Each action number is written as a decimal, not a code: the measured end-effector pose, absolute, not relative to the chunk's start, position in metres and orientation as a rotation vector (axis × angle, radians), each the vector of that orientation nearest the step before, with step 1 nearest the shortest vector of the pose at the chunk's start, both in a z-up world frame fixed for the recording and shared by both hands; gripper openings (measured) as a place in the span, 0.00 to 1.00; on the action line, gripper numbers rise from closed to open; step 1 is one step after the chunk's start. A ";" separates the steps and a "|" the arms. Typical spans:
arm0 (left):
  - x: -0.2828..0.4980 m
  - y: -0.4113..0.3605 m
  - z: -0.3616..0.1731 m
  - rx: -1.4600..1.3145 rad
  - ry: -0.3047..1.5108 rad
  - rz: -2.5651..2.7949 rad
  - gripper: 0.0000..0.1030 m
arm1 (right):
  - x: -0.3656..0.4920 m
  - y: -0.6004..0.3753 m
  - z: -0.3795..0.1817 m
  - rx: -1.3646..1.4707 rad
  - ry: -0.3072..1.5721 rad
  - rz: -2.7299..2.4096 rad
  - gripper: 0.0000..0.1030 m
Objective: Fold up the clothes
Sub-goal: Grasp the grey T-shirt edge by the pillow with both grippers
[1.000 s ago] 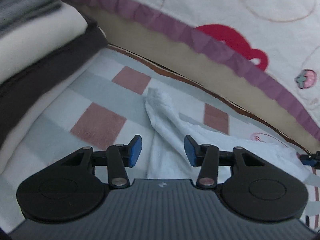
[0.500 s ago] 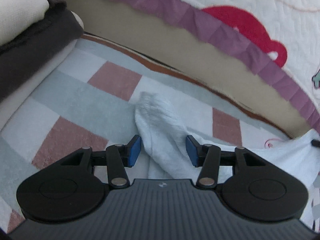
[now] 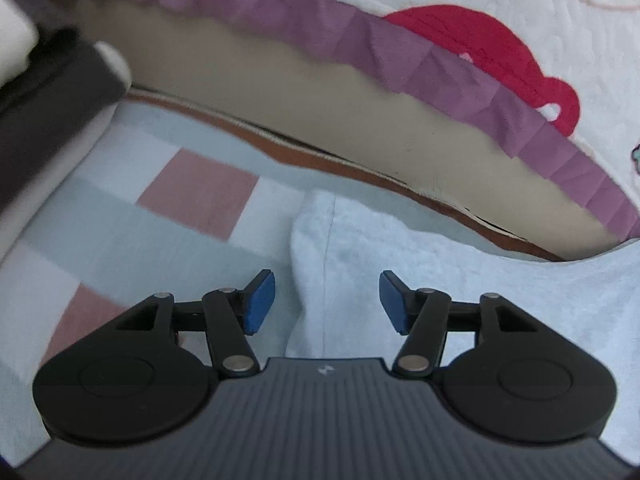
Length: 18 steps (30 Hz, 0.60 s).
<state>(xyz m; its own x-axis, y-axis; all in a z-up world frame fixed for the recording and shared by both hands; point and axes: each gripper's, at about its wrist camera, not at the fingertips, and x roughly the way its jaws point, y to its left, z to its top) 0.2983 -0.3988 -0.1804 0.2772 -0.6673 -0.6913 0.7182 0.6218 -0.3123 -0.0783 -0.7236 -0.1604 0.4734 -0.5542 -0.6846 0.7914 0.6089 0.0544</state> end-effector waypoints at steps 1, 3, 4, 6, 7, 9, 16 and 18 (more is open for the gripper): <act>0.300 -0.403 -0.181 0.055 0.895 -0.924 0.61 | -0.078 -0.724 -0.162 0.394 0.677 -0.849 0.01; 0.304 -0.407 -0.181 -0.001 0.916 -0.892 0.62 | -0.078 -0.722 -0.165 0.378 0.681 -0.848 0.01; 0.305 -0.409 -0.181 -0.020 0.921 -0.883 0.60 | -0.078 -0.723 -0.166 0.375 0.694 -0.840 0.01; 0.296 -0.423 -0.180 0.116 0.873 -0.877 0.16 | -0.078 -0.723 -0.169 0.370 0.720 -0.822 0.01; 0.290 -0.426 -0.179 0.168 0.842 -0.886 0.05 | -0.078 -0.723 -0.170 0.358 0.745 -0.831 0.01; 0.275 -0.430 -0.177 0.247 0.781 -0.915 0.01 | -0.081 -0.724 -0.172 0.368 0.755 -0.839 0.01; 0.238 -0.382 -0.129 0.126 0.613 -0.893 0.01 | -0.101 -0.708 -0.152 0.399 0.657 -0.847 0.01; 0.228 -0.361 -0.113 0.071 0.583 -0.902 0.01 | -0.116 -0.694 -0.143 0.455 0.571 -0.850 0.01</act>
